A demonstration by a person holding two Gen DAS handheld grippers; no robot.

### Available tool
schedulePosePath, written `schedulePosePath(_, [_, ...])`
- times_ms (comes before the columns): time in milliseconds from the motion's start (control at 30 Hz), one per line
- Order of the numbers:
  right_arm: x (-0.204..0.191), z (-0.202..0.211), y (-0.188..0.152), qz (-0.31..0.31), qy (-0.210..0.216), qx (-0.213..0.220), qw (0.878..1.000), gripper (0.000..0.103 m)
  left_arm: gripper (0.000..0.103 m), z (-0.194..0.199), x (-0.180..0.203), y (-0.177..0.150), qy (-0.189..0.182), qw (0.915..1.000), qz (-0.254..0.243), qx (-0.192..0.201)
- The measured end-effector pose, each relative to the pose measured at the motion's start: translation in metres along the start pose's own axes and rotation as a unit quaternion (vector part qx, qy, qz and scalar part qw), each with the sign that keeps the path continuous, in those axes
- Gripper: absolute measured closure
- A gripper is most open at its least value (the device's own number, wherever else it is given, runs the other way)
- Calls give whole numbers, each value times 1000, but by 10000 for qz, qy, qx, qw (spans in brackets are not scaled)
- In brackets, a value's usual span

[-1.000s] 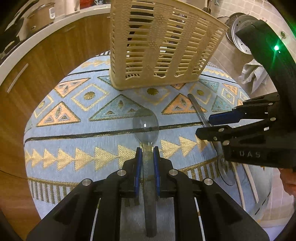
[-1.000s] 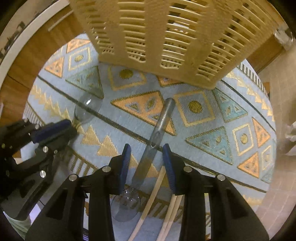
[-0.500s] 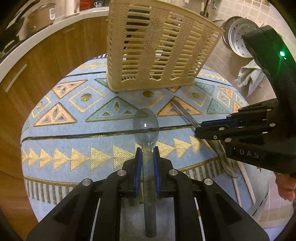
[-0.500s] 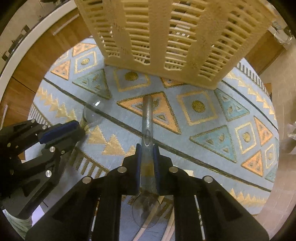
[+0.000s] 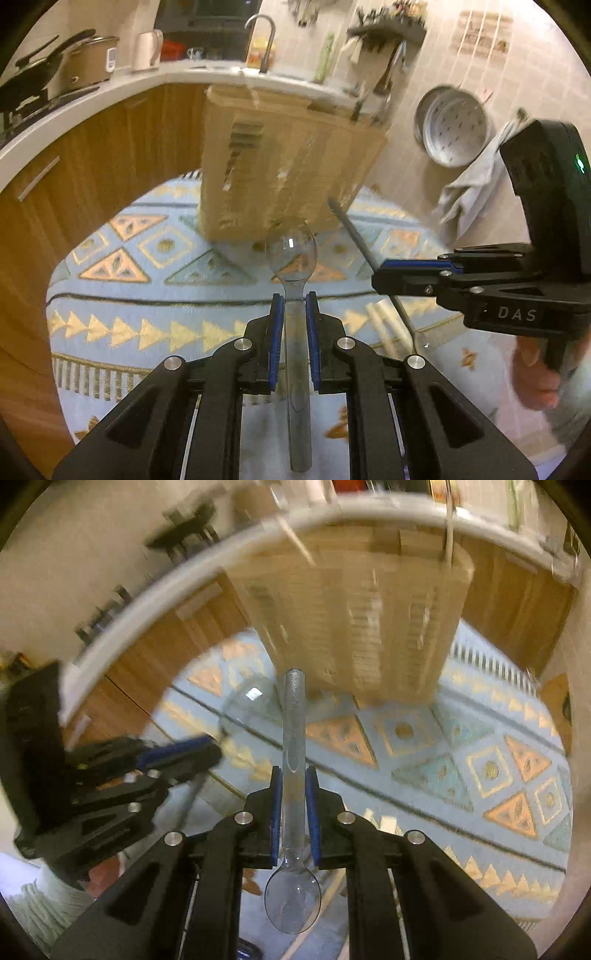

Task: Organize utensils
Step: 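Lift both clear spoons up and carry them over the basket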

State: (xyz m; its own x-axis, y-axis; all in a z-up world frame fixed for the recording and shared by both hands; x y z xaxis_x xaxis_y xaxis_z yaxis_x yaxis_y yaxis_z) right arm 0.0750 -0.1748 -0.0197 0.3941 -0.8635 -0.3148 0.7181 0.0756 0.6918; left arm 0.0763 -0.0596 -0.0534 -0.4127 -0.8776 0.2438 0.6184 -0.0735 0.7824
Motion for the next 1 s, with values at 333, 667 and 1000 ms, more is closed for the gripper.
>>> schedulePosePath(333, [-4,90,89,206,-158,2097,9774,92,92,63,36,92,-245,9843,-42,1748])
schedulePosePath(667, [35,113,171,345,-1231,3284,9359,92,92,37,58,201,-348,9566,187,2888])
schedulePosePath(1000, [79,44,196,589,-1928,3315,9217,92,92,-38,43,219,-170,9553,445,2918])
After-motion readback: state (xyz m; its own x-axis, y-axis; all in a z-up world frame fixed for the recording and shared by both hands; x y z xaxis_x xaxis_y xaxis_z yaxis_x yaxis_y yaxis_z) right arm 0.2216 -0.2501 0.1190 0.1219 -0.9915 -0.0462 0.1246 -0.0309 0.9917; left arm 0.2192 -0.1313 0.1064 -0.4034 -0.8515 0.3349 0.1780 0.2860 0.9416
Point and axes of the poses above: each gripper's, at about its wrist camera, not at the fingertips, and z roughly against the way its jaws point, x to its right, y to its top, the point moved 9 cm from there along -z, roughly the way its jaws point, and after that the axes turned 8 degrees about x, right-handed, at the moved point
